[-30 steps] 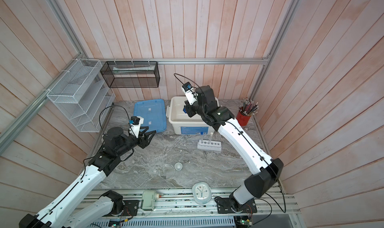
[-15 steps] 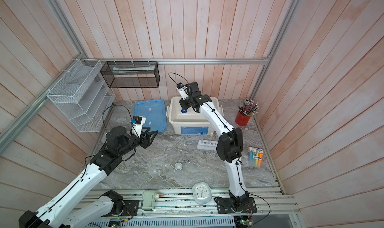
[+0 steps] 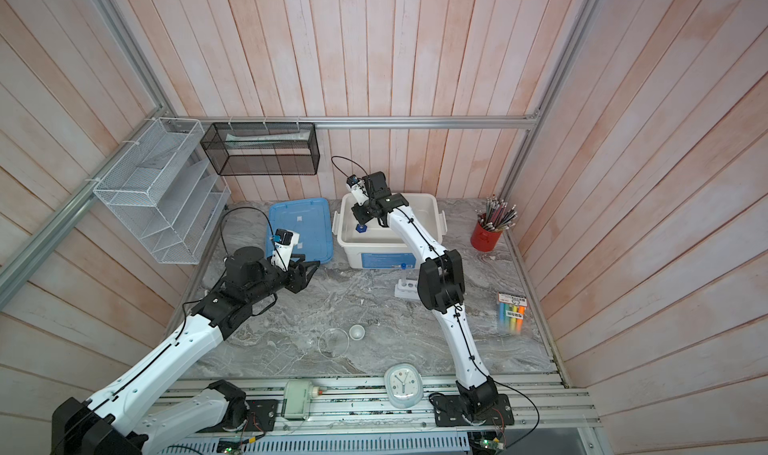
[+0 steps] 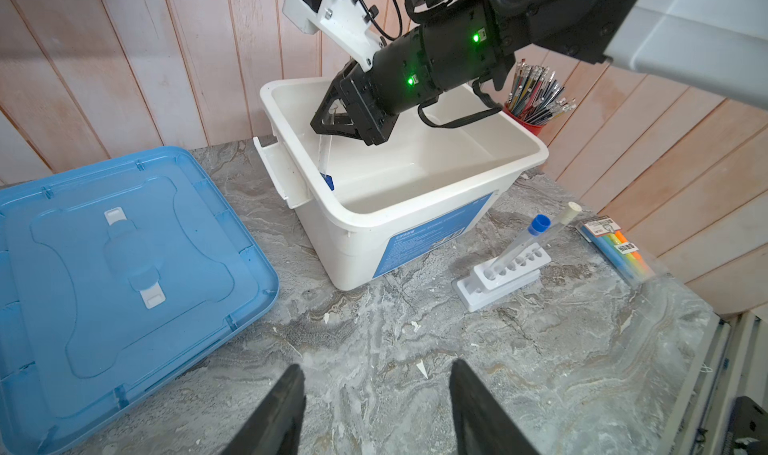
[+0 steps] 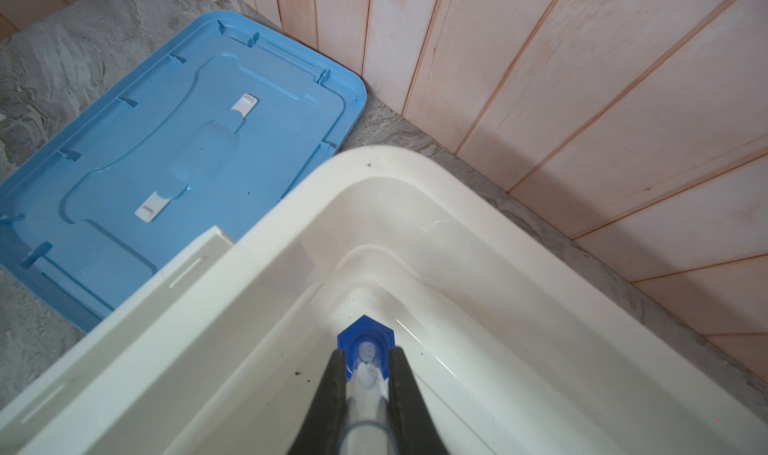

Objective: Organize the chemistry lab equipment
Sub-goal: 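Lower the vial into the white bin and open the right gripper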

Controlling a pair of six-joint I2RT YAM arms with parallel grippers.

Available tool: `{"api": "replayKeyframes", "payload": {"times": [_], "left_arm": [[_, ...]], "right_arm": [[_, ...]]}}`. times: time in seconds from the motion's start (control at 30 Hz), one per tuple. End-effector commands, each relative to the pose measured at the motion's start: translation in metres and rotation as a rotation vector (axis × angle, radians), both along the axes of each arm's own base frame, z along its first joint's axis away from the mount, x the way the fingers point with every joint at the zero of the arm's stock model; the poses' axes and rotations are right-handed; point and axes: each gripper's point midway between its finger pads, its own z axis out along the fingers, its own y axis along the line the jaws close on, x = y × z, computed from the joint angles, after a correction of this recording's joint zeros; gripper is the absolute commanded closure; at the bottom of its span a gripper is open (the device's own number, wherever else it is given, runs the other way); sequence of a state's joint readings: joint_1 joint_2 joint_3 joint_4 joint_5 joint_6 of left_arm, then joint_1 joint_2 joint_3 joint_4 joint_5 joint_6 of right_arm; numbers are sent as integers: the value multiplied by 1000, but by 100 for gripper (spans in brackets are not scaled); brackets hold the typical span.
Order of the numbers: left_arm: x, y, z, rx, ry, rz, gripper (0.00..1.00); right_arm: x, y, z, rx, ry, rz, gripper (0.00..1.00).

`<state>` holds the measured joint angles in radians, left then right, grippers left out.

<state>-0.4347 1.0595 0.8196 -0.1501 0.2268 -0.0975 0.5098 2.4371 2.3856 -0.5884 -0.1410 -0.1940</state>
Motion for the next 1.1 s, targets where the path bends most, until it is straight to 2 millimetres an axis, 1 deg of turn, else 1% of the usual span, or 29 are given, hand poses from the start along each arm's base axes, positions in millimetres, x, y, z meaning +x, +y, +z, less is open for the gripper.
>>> {"api": "replayKeyframes", "payload": {"times": [0.0, 0.23, 0.43, 0.67, 0.87, 1.07], "left_arm": [[5, 2, 16, -5, -38, 5, 42], [7, 10, 13, -2, -27, 21, 42], [9, 11, 13, 15, -36, 14, 42], [9, 13, 10, 15, -31, 19, 42], [9, 15, 8, 19, -28, 25, 42], [9, 18, 7, 18, -28, 30, 42]], "right_arm": [[3, 8, -7, 24, -17, 4, 98], [9, 9, -24, 24, -19, -11, 98], [13, 12, -31, 23, -29, -16, 98], [12, 16, -46, 5, -17, -14, 98], [13, 19, -52, 3, -12, -11, 96], [15, 20, -54, 2, -11, -15, 93]]}}
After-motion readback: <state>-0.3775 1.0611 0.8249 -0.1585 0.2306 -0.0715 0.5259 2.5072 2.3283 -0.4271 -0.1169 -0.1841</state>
